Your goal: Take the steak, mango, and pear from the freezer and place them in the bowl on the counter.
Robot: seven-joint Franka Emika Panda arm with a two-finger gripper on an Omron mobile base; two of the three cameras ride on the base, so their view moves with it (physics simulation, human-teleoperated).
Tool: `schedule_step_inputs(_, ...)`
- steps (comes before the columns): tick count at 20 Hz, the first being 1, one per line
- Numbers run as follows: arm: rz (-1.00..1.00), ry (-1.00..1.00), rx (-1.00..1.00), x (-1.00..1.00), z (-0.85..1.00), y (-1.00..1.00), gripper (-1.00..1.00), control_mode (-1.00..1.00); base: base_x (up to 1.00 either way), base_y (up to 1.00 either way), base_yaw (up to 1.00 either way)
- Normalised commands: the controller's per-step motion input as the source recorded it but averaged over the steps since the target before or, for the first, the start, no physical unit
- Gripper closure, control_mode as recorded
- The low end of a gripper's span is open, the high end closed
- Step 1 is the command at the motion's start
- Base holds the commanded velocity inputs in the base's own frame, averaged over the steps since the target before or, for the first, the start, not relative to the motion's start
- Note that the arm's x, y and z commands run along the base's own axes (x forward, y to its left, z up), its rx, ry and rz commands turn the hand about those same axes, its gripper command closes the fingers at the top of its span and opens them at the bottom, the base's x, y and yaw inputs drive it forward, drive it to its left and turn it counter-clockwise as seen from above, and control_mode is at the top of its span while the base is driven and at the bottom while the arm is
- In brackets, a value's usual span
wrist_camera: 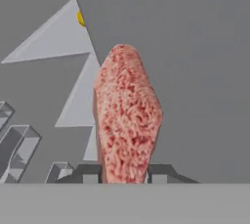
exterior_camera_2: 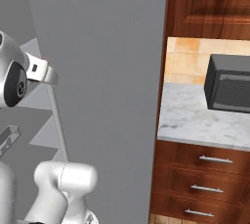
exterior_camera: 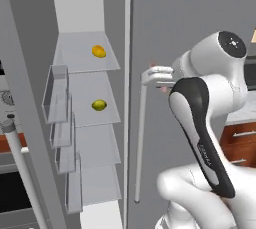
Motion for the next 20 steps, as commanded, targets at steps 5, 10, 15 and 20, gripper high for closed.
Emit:
schedule_step_inputs(5,0.0,0.0,-0.11,-0.64,-0.06,-0.66,1.0,-1.0,0.0,0.0,0.0)
schedule_step_inputs(10,0.03,-0.02,-0.01,-0.77,0.0,-0.55,1.0,-1.0,0.0,0.0,0.0)
schedule_step_inputs(15,0.01,-0.15,-0.02,-0.2,-0.16,-0.07,1.0,-1.0,0.0,0.0,0.0)
schedule_step_inputs(20,0.0,-0.06,0.0,-0.33,-0.09,-0.06,1.0,1.0,-0.2,-0.13,-0.01)
